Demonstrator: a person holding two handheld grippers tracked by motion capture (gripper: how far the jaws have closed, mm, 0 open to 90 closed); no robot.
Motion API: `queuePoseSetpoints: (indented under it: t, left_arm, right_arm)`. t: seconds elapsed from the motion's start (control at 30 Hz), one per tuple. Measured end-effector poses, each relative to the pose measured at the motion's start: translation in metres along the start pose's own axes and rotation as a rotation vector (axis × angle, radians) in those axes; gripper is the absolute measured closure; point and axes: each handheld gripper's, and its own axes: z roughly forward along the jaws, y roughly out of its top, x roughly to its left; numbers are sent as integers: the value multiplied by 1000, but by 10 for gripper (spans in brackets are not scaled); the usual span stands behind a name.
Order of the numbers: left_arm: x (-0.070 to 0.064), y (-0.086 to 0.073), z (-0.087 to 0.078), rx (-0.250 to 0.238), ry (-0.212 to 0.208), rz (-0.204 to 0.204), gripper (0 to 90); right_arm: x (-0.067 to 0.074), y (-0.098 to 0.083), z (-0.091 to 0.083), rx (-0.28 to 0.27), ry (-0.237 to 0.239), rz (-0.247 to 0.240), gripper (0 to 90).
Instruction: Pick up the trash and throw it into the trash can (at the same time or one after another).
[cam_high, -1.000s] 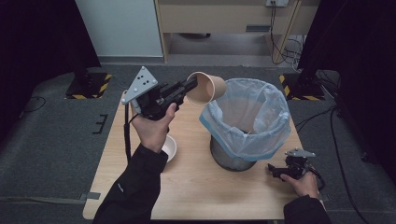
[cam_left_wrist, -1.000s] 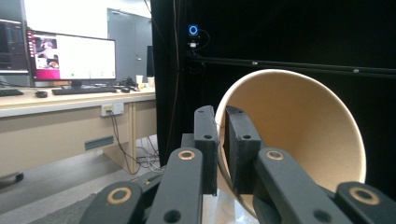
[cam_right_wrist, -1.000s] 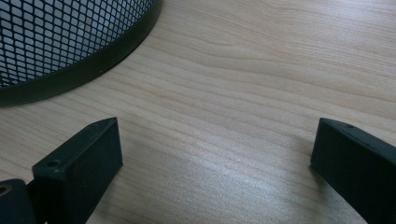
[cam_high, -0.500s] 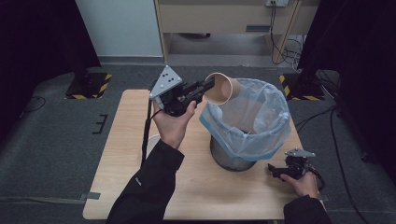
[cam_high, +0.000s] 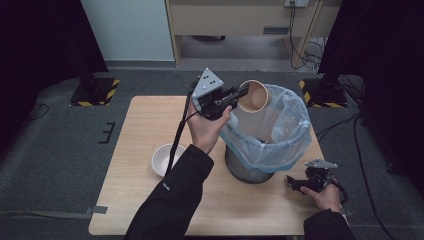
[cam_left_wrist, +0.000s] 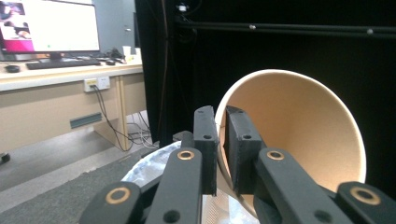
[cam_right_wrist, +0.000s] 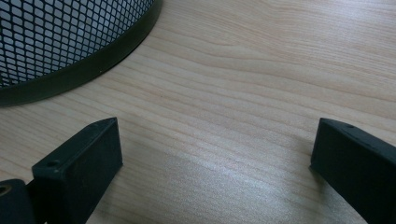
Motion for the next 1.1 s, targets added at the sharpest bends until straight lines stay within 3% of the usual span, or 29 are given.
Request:
queuePoseSetpoints:
  t: [0.13, 0.27, 0.37, 0.67, 0.9, 1.0, 1.1]
  left_arm:
    - [1, -4, 6, 36, -23, 6, 697]
    - [5, -7, -5, 36, -18, 4, 632]
    - [11, -9, -20, 22, -5, -10, 573]
    - [30, -25, -82, 33, 78, -4, 451]
    - [48, -62, -130, 76, 165, -29, 358]
    - [55, -85, -147, 132, 204, -40, 336]
    - [62, -110, -162, 173, 246, -77, 318]
  right_arm:
    - [0, 0, 0, 0, 0, 0, 22]
    - [0, 0, 0, 0, 0, 0, 22]
    - [0, 0, 0, 3, 1, 4, 21]
    - [0, 0, 0, 4, 1, 1, 21]
    - [0, 0, 0, 4, 1, 0, 21]
    - [0, 0, 0, 4, 1, 0, 21]
    - [0, 0, 0, 4, 1, 0, 21]
